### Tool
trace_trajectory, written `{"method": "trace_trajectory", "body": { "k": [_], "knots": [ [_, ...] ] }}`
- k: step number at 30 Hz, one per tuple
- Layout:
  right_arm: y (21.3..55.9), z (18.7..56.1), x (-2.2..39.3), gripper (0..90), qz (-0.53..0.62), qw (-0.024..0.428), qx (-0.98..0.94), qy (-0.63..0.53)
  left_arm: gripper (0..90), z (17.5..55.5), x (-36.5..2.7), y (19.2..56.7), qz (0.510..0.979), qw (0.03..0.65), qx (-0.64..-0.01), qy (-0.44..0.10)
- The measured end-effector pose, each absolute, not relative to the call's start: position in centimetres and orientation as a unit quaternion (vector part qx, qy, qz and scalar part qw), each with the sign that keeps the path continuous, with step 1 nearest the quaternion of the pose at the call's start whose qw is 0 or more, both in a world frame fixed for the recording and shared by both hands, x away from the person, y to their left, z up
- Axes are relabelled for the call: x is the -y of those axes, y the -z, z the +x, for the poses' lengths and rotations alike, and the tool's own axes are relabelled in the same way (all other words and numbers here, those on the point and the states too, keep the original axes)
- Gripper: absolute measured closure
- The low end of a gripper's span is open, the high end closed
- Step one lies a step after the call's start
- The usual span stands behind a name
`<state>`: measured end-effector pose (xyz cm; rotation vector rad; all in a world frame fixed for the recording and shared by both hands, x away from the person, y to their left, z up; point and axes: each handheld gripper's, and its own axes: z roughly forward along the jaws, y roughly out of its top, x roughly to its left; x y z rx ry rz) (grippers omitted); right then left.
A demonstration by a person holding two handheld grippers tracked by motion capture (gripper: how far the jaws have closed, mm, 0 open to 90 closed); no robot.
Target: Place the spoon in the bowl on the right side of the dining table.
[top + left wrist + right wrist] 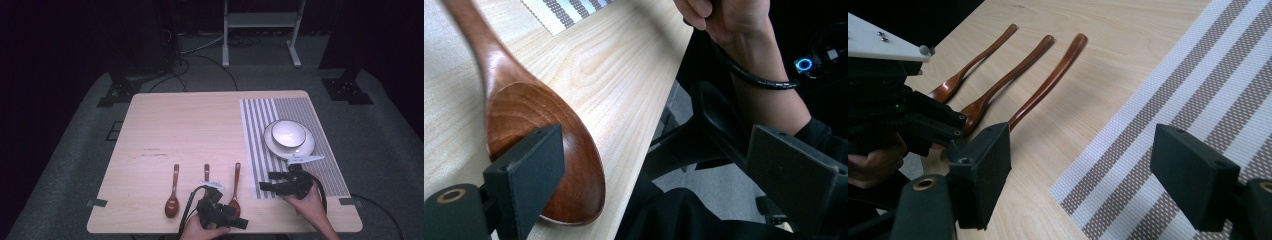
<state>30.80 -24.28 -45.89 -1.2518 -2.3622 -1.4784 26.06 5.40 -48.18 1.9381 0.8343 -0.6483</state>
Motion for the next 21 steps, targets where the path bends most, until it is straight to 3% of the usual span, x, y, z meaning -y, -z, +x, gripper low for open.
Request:
{"method": "trace_trajectory", "body": {
  "k": [21],
  "knots": [
    [46.0, 32.2, 21.9, 23.3, -0.397, 0.06, 0.784, 0.474, 7.8, 26.1, -5.4, 48.2, 0.782, 0.452, -0.338, 0.265]
  ]
}}
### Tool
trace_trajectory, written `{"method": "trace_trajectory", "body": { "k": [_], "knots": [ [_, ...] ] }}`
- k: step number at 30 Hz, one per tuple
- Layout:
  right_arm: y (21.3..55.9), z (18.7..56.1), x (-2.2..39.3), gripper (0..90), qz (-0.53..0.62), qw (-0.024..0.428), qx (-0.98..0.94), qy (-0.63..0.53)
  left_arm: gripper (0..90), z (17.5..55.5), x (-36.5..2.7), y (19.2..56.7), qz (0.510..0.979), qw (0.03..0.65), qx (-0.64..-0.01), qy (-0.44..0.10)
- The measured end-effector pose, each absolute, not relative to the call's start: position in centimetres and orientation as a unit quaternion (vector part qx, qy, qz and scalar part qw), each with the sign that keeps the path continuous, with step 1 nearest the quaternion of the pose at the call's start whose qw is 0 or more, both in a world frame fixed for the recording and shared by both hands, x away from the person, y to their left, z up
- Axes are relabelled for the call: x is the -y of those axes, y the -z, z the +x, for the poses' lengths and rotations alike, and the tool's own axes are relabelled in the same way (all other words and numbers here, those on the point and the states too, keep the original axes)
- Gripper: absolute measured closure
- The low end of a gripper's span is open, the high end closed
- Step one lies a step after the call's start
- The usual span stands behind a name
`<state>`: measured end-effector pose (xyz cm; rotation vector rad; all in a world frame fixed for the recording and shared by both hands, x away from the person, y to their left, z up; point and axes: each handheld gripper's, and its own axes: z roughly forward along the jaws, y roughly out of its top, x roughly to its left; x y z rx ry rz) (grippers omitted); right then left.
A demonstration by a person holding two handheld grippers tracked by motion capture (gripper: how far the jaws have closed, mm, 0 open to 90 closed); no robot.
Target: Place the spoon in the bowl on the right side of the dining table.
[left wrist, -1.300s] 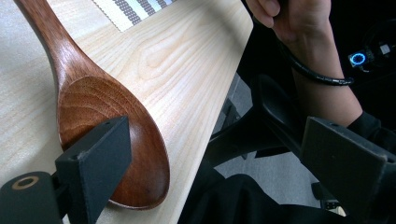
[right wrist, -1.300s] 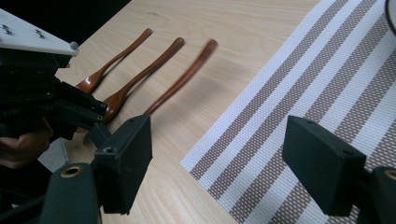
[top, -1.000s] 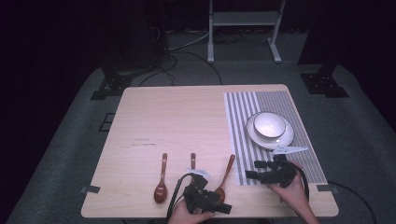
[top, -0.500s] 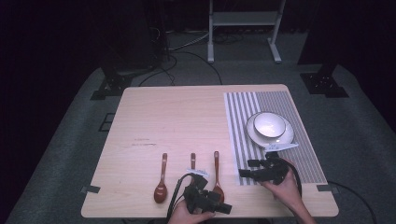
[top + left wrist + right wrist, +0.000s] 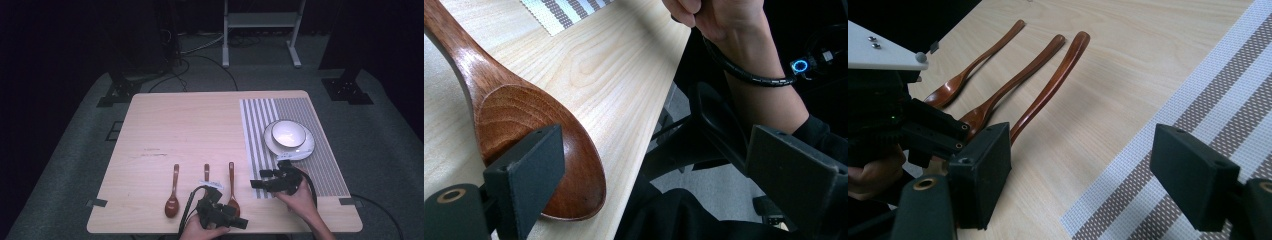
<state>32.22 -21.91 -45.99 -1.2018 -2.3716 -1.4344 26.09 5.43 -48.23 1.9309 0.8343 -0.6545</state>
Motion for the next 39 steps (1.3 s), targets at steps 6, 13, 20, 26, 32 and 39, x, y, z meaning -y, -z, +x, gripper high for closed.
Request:
{"method": "trace_trajectory", "body": {
  "k": [6, 13, 20, 26, 32, 39],
  "knots": [
    [46.0, 32.7, 21.2, 23.5, -0.393, 0.063, 0.787, 0.472, 7.8, 26.1, -5.4, 48.2, 0.781, 0.453, -0.338, 0.266],
    [45.9, 33.3, 20.1, 23.5, -0.389, 0.069, 0.79, 0.468, 7.8, 26.1, -5.5, 48.3, 0.782, 0.453, -0.337, 0.265],
    [45.9, 33.9, 18.9, 23.6, -0.382, 0.073, 0.796, 0.464, 7.8, 26.1, -5.5, 48.3, 0.782, 0.453, -0.337, 0.265],
    [46.1, 34.4, 18.2, 27.7, -0.38, 0.08, 0.799, 0.459, 7.8, 26.1, -5.5, 48.3, 0.782, 0.453, -0.337, 0.265],
    [46.6, 35.0, 17.3, 38.7, -0.385, 0.09, 0.803, 0.447, 7.8, 26.1, -5.5, 48.3, 0.782, 0.453, -0.336, 0.265],
    [46.9, 35.3, 16.6, 43.4, -0.387, 0.094, 0.807, 0.436, 7.9, 26.1, -5.6, 48.3, 0.781, 0.453, -0.337, 0.266]
  ]
}}
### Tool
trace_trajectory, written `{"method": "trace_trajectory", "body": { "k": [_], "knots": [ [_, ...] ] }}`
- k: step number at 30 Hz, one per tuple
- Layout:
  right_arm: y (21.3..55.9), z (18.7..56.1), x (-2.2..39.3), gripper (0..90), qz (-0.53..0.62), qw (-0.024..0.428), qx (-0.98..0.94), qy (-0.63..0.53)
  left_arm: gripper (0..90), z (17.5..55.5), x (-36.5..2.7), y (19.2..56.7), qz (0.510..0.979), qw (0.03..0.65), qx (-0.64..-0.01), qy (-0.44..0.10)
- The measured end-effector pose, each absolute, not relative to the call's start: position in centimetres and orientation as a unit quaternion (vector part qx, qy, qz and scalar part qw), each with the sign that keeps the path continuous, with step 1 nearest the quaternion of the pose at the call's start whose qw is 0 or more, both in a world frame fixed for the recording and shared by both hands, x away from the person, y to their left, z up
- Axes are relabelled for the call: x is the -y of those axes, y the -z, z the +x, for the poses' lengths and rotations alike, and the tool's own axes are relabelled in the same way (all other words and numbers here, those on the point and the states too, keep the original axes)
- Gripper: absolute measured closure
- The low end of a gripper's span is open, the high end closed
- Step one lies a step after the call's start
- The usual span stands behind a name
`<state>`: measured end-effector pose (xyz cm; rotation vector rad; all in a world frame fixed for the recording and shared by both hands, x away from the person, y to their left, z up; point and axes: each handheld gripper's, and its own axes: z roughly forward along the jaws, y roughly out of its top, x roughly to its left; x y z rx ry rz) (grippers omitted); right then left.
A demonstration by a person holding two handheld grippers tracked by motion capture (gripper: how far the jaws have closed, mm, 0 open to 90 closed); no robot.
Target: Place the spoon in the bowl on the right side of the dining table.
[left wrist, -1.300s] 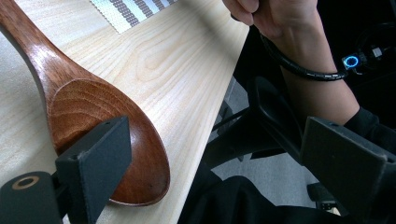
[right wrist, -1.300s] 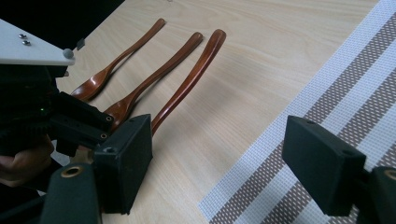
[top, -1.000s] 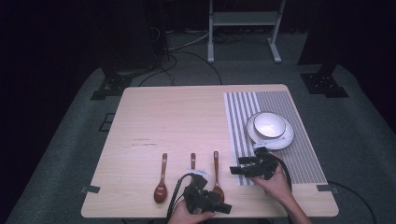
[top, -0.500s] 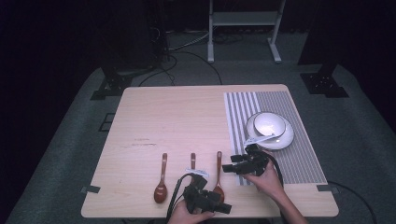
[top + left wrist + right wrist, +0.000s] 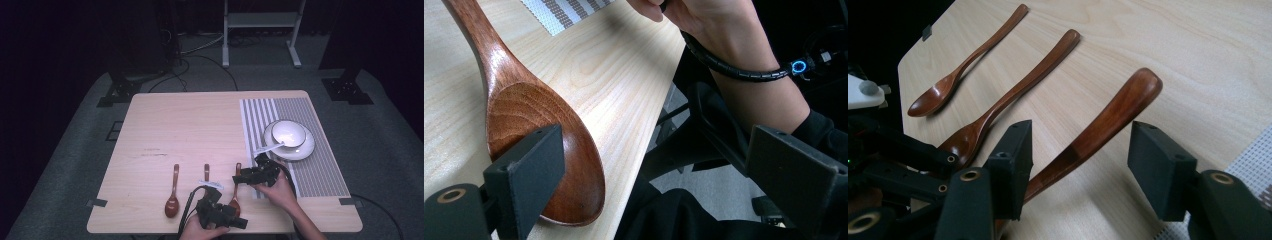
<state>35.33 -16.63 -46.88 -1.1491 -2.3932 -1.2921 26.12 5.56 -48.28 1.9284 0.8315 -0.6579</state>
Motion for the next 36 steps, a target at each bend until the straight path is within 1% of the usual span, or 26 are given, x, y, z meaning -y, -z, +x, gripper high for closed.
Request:
{"method": "trace_trajectory", "body": {
  "k": [6, 9, 10, 15, 16, 19, 20, 22, 25, 26, 36],
  "knots": [
    [46.9, 35.7, 16.7, 58.9, -0.4, 0.103, 0.801, 0.434, 7.8, 26.1, -5.6, 48.3, 0.782, 0.453, -0.336, 0.266],
    [46.9, 35.8, 16.7, 61.1, -0.402, 0.102, 0.799, 0.435, 9.0, 26.1, -5.6, 48.3, 0.784, 0.453, -0.333, 0.262],
    [46.9, 35.9, 16.6, 63.1, -0.408, 0.106, 0.795, 0.435, 9.0, 26.1, -5.6, 48.3, 0.783, 0.453, -0.335, 0.263],
    [46.8, 36.1, 16.3, 66.3, -0.414, 0.116, 0.789, 0.44, 8.9, 26.2, -5.6, 48.3, 0.782, 0.455, -0.333, 0.265],
    [46.8, 36.2, 16.3, 71.7, -0.418, 0.126, 0.783, 0.444, 8.8, 26.1, -5.6, 48.3, 0.781, 0.46, -0.33, 0.264],
    [46.8, 36.3, 16.2, 77.6, -0.418, 0.141, 0.778, 0.448, 8.5, 25.9, -5.7, 48.0, 0.781, 0.466, -0.322, 0.264],
    [46.8, 36.3, 16.2, 77.6, -0.418, 0.141, 0.778, 0.448, 8.5, 25.9, -5.8, 47.8, 0.78, 0.472, -0.316, 0.261],
    [46.7, 36.5, 16.4, 80.8, -0.42, 0.162, 0.768, 0.456, 8.5, 25.9, -6.0, 47.4, 0.776, 0.481, -0.315, 0.258],
    [46.6, 36.6, 16.6, 82.5, -0.42, 0.169, 0.763, 0.462, 8.5, 25.9, -6.1, 47.2, 0.773, 0.484, -0.318, 0.258],
    [46.2, 36.6, 16.9, 84.3, -0.421, 0.177, 0.755, 0.47, 8.5, 26.0, -6.3, 47.1, 0.773, 0.486, -0.316, 0.259],
    [44.8, 36.9, 17.5, 84.4, -0.431, 0.158, 0.751, 0.474, 8.5, 26.1, -6.9, 46.6, 0.767, 0.498, -0.316, 0.252]
  ]
}}
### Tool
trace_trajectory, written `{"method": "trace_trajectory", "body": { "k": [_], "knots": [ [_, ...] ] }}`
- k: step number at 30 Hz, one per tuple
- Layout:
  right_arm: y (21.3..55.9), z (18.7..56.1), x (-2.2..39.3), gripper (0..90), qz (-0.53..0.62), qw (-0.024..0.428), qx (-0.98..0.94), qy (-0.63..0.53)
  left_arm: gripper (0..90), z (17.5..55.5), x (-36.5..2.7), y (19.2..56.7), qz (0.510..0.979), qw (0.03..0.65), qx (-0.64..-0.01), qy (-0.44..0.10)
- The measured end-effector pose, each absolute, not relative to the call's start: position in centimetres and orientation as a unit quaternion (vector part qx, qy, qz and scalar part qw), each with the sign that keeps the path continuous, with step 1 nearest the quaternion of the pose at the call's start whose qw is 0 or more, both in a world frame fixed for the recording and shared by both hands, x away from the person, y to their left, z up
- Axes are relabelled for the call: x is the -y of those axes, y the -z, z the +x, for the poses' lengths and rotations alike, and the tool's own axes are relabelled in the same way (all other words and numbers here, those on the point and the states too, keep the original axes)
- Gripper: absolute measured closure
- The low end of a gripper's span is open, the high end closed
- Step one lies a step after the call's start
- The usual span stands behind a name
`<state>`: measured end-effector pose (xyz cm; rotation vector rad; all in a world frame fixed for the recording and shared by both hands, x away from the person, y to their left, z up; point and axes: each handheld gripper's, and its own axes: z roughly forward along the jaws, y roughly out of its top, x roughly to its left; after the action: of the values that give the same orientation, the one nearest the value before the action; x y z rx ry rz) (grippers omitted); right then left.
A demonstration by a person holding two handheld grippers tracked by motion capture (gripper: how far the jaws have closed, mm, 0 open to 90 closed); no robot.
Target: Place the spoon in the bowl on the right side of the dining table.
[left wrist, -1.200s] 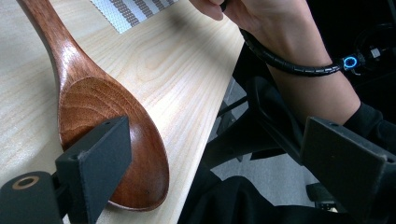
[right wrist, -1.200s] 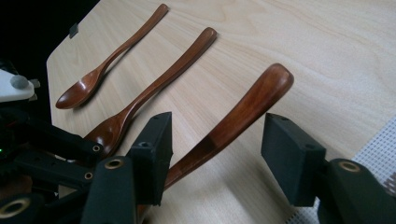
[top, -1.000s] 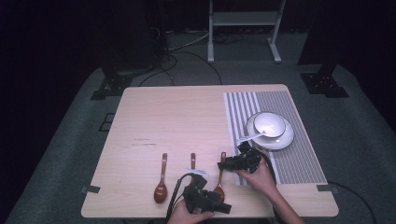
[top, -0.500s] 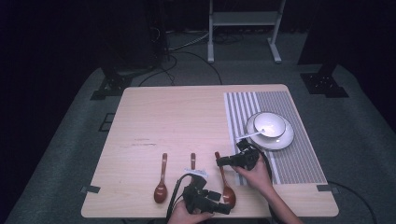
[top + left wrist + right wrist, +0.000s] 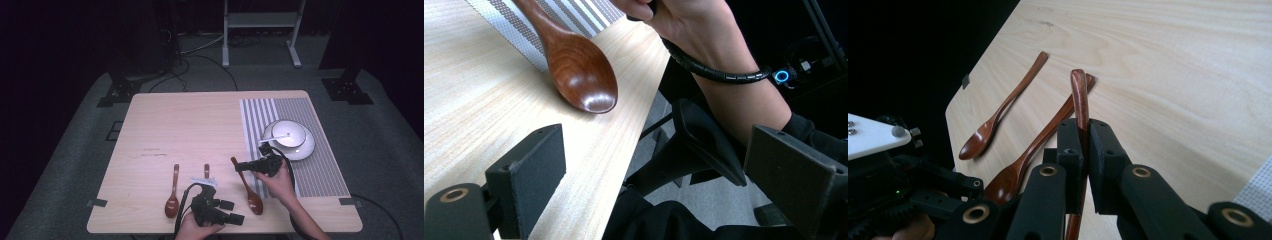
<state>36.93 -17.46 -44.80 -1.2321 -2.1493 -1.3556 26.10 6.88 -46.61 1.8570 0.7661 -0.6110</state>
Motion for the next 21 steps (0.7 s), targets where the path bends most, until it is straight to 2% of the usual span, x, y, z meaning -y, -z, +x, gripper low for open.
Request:
{"method": "trace_trajectory", "body": {
  "k": [21],
  "knots": [
    [42.4, 38.9, 19.5, 84.3, -0.459, 0.14, 0.722, 0.499, 8.5, 26.2, -7.3, 46.2, 0.764, 0.505, -0.32, 0.241]
  ]
}}
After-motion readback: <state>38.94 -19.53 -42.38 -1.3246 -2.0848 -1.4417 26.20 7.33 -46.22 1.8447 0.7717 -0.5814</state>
